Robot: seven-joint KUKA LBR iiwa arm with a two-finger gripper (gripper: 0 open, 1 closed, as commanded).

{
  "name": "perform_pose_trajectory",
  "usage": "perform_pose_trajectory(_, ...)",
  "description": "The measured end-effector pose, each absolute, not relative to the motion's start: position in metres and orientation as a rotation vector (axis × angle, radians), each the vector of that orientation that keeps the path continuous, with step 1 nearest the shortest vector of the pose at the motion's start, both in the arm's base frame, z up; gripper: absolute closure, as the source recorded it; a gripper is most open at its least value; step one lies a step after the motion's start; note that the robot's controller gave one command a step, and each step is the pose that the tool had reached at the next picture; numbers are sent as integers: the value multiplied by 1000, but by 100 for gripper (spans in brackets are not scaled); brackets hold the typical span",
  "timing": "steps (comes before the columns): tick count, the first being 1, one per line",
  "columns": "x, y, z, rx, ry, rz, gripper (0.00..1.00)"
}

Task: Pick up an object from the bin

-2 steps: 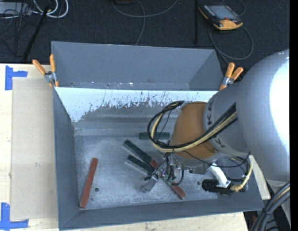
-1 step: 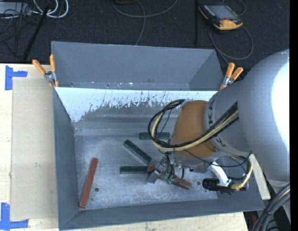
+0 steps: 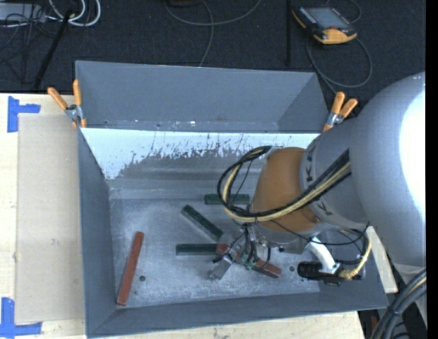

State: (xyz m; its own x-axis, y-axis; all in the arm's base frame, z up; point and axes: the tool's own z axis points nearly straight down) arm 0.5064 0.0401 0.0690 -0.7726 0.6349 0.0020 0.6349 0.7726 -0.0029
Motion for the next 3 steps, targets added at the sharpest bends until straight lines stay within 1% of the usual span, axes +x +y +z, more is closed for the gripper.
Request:
perform_pose_trajectory(1,538,56,70,-1096,-2946,-2,0)
perform_pose_trajectory(2,536,56,70,-1090,-2945,2,100)
perform_pose_trajectory(3,554,66,70,-682,-3068,1,100)
